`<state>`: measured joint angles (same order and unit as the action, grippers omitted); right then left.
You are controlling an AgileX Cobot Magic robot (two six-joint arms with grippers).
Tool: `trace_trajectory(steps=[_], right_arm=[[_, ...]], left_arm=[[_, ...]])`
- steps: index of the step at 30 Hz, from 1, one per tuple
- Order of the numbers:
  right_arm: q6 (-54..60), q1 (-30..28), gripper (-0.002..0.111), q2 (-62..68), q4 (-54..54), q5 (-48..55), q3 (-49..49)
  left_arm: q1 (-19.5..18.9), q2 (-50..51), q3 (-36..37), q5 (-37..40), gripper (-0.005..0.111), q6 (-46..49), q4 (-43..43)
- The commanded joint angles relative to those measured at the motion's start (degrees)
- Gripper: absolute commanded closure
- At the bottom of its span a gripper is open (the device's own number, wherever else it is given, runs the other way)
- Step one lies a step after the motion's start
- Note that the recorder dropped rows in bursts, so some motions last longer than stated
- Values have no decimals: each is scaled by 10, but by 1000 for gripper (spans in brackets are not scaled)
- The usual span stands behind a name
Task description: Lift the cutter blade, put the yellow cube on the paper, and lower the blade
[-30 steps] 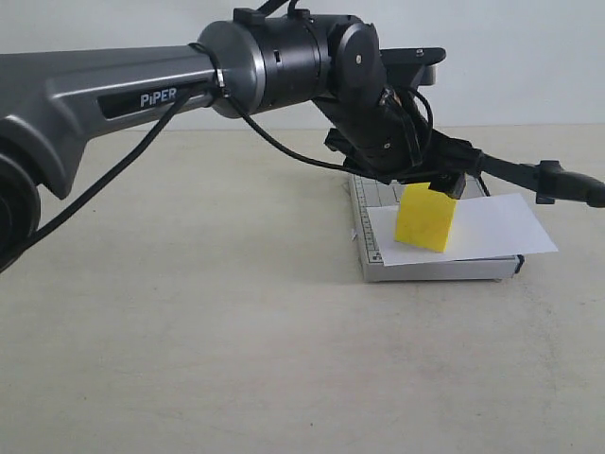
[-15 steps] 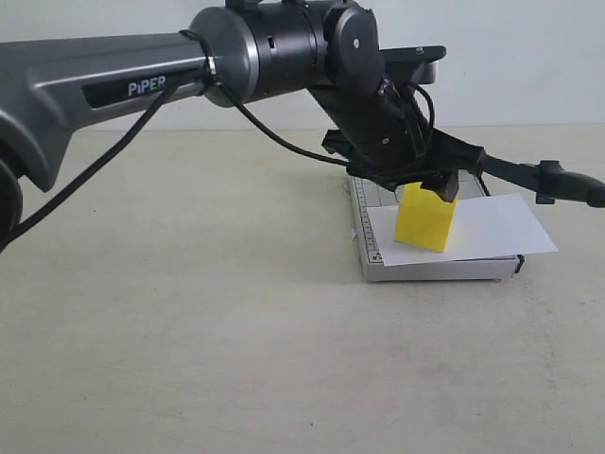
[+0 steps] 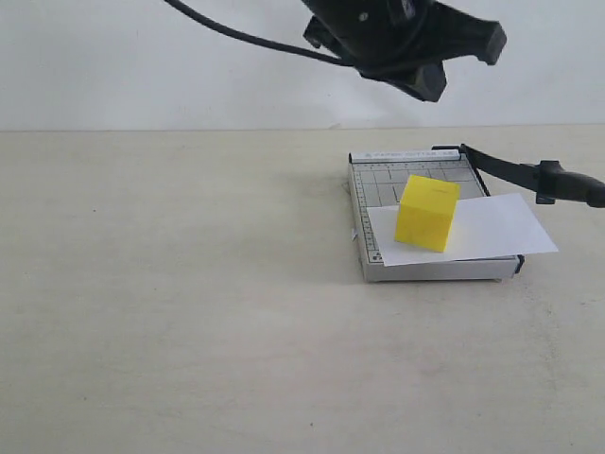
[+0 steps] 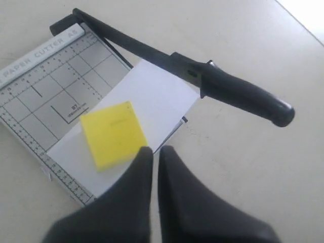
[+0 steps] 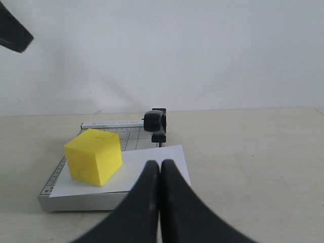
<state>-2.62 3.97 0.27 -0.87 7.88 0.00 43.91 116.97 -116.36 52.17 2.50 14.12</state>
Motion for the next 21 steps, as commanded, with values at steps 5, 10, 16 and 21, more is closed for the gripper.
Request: trace_trajectory(steps=[5,10,16,21], right_arm=[[0,-1,108,-3,1,-5,0],[0,-1,108,-3,1,-5,0],[0,-1,108,-3,1,-5,0],[0,-1,108,-3,1,-5,0]], left_arm=[[8,-188,276,-183,102,14,5],[8,-367,568,-407,102,58,78],[8,-581,790,-453,102,76,75],[8,-767,921,-449,102,76,75]])
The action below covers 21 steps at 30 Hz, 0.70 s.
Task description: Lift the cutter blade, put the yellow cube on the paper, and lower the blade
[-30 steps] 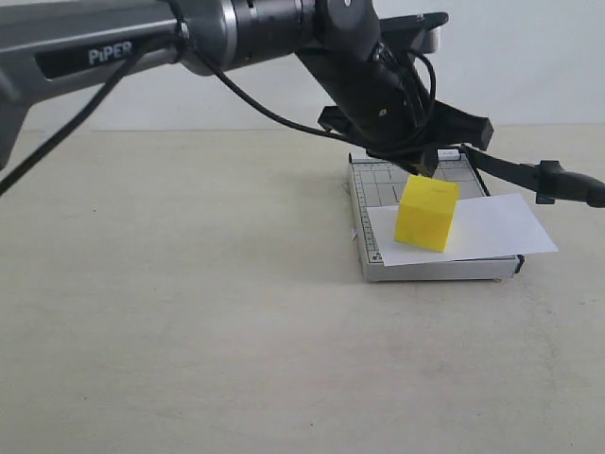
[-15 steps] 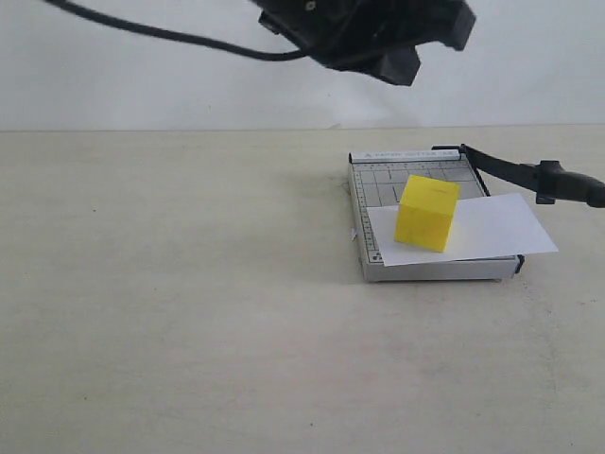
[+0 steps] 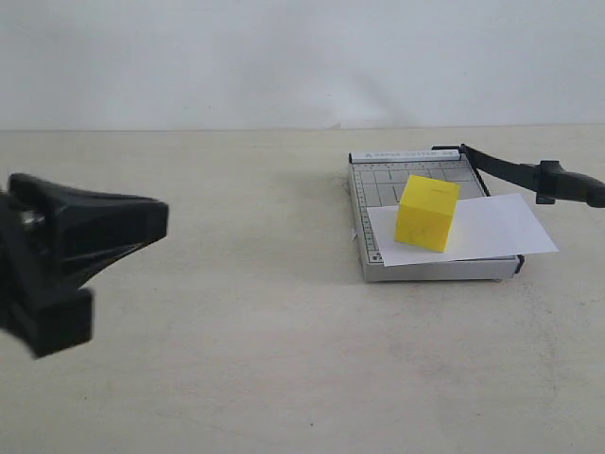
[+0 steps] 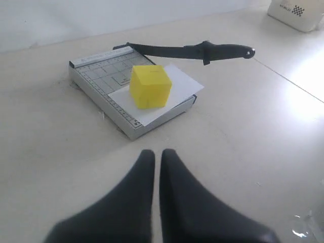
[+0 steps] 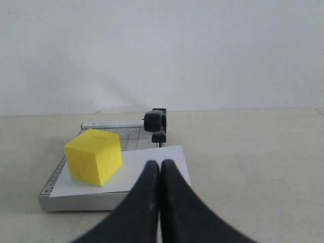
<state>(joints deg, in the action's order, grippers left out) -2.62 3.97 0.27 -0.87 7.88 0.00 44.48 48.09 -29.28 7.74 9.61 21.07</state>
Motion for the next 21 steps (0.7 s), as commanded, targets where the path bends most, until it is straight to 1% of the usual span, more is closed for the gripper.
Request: trace_trajectory(steps=[1,3,6,8,14,18,21], right_arm=[[0,-1,108,-3,1,-5,0],[0,-1,108,-3,1,-5,0],[0,-1,108,-3,1,-5,0],[0,-1,108,-3,1,-5,0],[0,-1,108,-3,1,-5,0],[0,-1,108,-3,1,-5,0],[0,-1,108,-3,1,-5,0]], left_arm=[[2,-115,72,3,102,5,6],[2,-166,98,25,102,3,6],[2,-201,113,29,102,3,6],[2,-220,118,35,102,3,6],[1,-252,119,107,102,6,6],[1,-254,119,112,102,25,6],[1,-266,123,99,102,53,10]])
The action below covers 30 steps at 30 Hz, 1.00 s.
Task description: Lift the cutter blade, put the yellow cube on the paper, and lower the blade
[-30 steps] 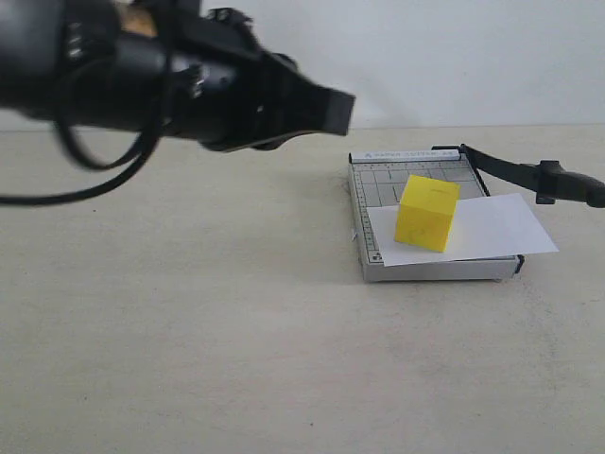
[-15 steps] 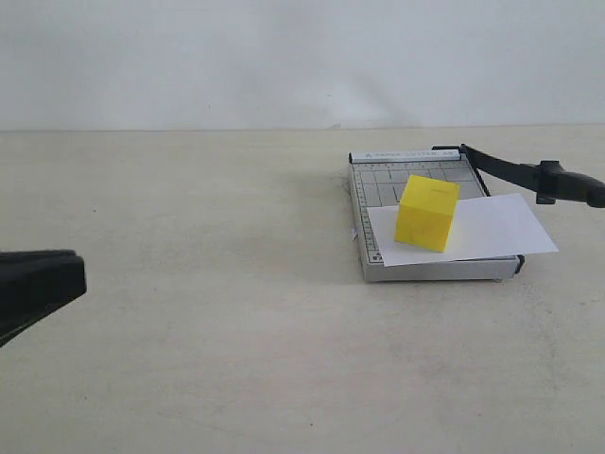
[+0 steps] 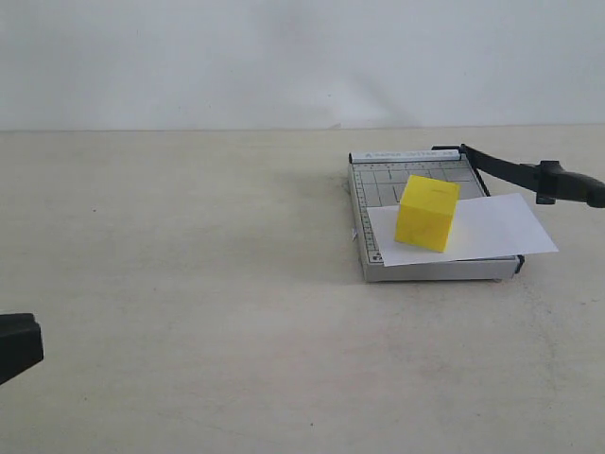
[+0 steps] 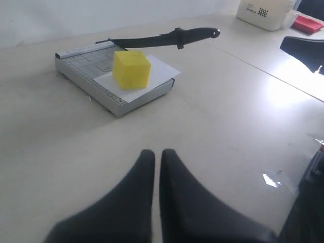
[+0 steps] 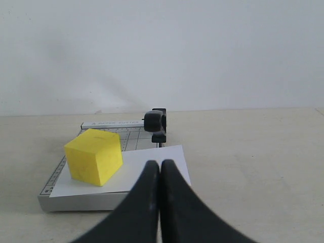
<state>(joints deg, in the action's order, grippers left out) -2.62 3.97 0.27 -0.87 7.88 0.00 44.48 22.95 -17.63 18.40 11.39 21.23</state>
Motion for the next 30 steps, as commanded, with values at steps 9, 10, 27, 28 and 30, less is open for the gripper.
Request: trace_trajectory(steps=[9,10,27,28,30], right_arm=[[-1,-1,108,-3,1,-5,0],[-1,-1,108,-3,1,-5,0],[-1,-1,108,-3,1,-5,0],[-1,-1,108,-3,1,-5,0],[-1,-1,108,-3,1,-5,0]], left_arm=[[1,-146,117,-90,102,70,9],[1,-162,128,-97,102,72,9],[0,-229,176,-117,102,106,9],[-2,-229,176,-120,102,98,13],[-14,-229,176,-126,102,90,50]])
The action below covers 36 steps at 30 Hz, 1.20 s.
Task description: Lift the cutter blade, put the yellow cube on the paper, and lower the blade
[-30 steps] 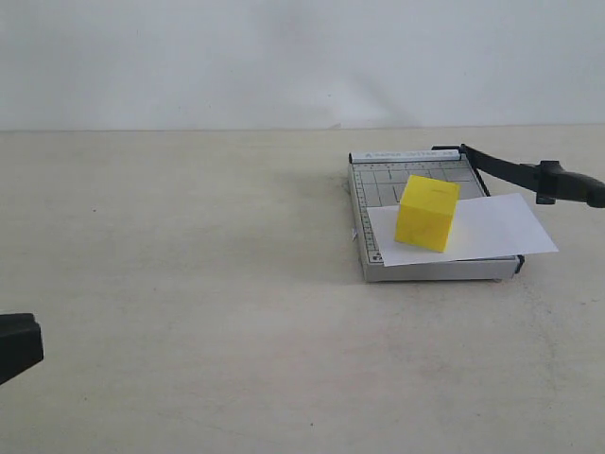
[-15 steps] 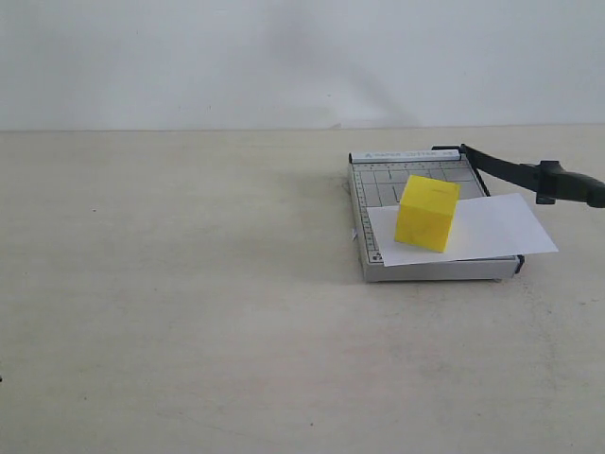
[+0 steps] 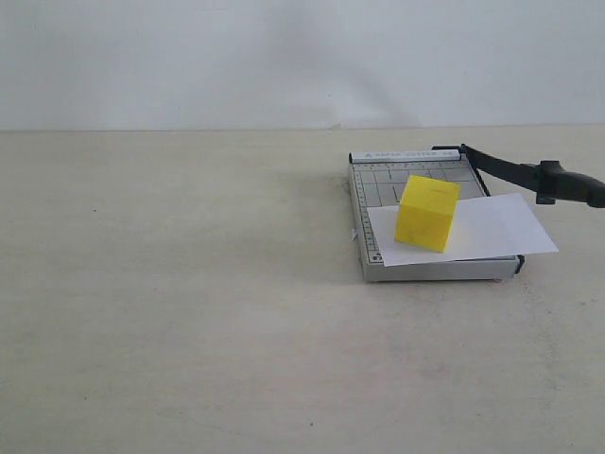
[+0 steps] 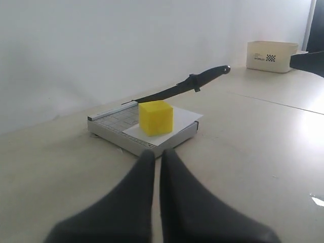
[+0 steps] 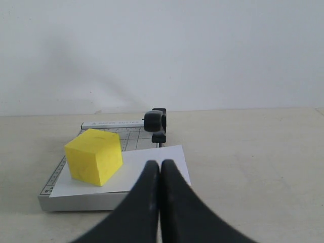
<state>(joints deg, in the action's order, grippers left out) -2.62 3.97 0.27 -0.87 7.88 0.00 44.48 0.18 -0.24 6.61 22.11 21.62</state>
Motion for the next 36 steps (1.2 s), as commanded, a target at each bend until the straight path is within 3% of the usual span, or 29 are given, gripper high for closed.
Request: trace_trajectory(steps=[1,15,36], right_arm=[[-1,-1,108,-3,1,-5,0],[-1,-1,108,-3,1,-5,0],[-1,-1,108,-3,1,-5,0]], left_arm=[[-21,-2,2,-10,102,-17,64],[-107,-2,2,11,102,-15,86],[-107,-2,2,21,102,-19,89]])
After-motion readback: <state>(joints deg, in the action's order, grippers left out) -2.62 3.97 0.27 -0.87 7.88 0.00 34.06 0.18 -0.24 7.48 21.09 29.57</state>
